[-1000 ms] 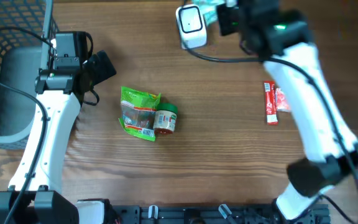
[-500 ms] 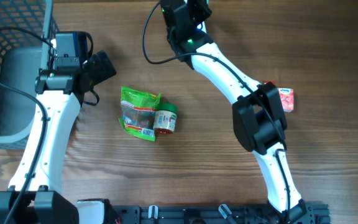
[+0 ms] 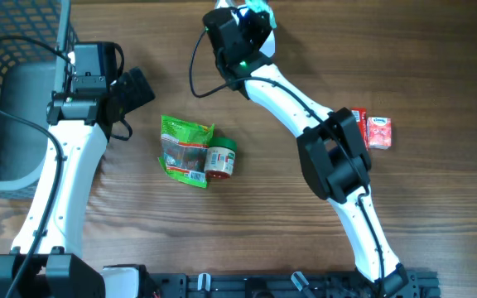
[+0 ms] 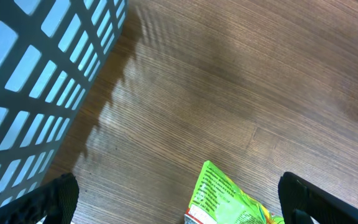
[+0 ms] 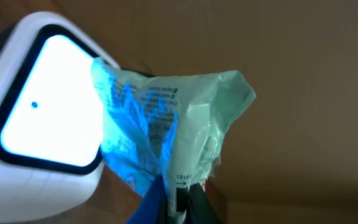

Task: Scan the item barcode
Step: 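Lower the wipe packet beside the red items at right and release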

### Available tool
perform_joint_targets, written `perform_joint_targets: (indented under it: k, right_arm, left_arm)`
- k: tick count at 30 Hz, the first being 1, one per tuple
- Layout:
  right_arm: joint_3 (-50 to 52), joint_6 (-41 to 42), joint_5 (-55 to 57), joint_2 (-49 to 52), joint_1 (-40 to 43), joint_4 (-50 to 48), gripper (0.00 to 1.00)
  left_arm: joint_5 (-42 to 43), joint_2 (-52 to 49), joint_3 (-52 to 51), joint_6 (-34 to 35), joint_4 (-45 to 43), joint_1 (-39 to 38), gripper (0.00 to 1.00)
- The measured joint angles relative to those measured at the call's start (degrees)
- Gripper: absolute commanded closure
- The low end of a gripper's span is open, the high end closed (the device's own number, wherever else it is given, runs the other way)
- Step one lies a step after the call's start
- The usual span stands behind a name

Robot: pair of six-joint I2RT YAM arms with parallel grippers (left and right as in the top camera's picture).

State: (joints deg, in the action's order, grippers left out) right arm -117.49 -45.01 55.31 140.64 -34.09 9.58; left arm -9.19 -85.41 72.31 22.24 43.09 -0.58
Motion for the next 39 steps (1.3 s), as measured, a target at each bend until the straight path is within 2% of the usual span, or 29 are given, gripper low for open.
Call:
perform_joint_targets:
  k: [6,11,14,17,21,24,27,28,30,33,36,37,38,39]
  right_arm:
    - [0.0,1.1,0.3,0.0,-1.9,4.5,0.96]
    - [0.0,8.5,0.1,-0.6,-1.9,6.4,0.96]
    - [0.5,12.0,-1.4,-5.2,-1.4,10.9,0.96]
    - [0.7,18.6,-4.4,-14.8,-0.7,21.4,0.96]
    - [0.4,30.4,-14.1,-29.0,2.5,37.2,0.96]
    - [-0.6,43.4,-28.3,-36.7,11.2,52.6,0.96]
    - [-0.2,48.1,-43.2,-36.6,21.5,68.1,0.96]
    - [0.7,48.1,-46.4,-36.0,24.1,70.4,0.96]
    - [4.7,46.6,-51.8,-35.1,27.5,73.0,0.96]
    - [17.4,42.4,-57.1,-33.7,29.3,71.4,0.96]
    - [32.4,40.4,-55.4,-32.8,29.2,58.9,0.96]
    - [34.7,40.4,-53.7,-32.6,29.2,56.8,0.83]
    - [36.4,40.5,-51.5,-32.5,29.2,54.4,0.55]
    - [37.2,40.4,-49.5,-32.5,29.2,52.5,0.31]
  left_arm:
    - [0.0,0.0,0.0,0.0,0.0,0.0,0.00]
    - [0.0,0.0,0.0,0.0,0.0,0.0,0.00]
    - [0.0,0.0,0.0,0.0,0.0,0.0,0.00]
    - [0.0,0.0,0.0,0.0,0.0,0.0,0.00]
    - [0.0,0.0,0.0,0.0,0.0,0.0,0.00]
    - [0.0,0.0,0.0,0.0,0.0,0.0,0.00]
    - [0.0,0.0,0.0,0.0,0.0,0.0,0.00]
    - [0.0,0.0,0.0,0.0,0.0,0.0,0.00]
    - [0.0,0.0,0.0,0.0,0.0,0.0,0.00]
    - [0.0,0.0,0.0,0.0,0.0,0.0,0.00]
    - [0.0,0.0,0.0,0.0,0.0,0.0,0.00]
    - [0.0,0.0,0.0,0.0,0.0,0.0,0.00]
    - [0.0,0.0,0.0,0.0,0.0,0.0,0.00]
    - [0.0,0.0,0.0,0.0,-0.1,0.0,0.00]
